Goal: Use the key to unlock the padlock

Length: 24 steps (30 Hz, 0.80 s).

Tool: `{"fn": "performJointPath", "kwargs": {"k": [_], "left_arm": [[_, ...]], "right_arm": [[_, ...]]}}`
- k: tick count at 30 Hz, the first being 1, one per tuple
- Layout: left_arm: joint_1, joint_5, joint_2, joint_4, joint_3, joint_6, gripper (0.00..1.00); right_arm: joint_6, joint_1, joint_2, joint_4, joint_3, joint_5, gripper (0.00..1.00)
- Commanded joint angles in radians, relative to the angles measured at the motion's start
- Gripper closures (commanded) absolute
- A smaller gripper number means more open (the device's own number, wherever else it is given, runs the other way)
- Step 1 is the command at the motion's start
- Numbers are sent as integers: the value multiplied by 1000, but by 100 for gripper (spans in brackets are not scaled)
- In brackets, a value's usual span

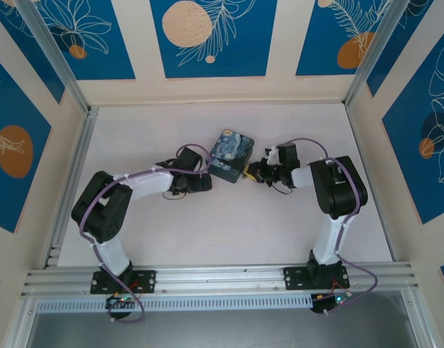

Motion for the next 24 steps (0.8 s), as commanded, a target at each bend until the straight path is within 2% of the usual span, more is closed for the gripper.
{"fn": "performJointPath", "kwargs": {"k": [1,11,16,24], "left_arm": [[8,-3,-43,-58,18,16,6],[-11,51,-105,-81,116,2,4],[-44,39,-48,-112,225,1,3],[-112,-61,94,-183,381,22,2]], "right_arm": [[-20,5,-56,0,-50,0,100],[-99,16,-146,-115,-115,98,100],[-98,12,-145,-110,-120,99,100],[-91,0,-143,-101,-123,84,100]]}}
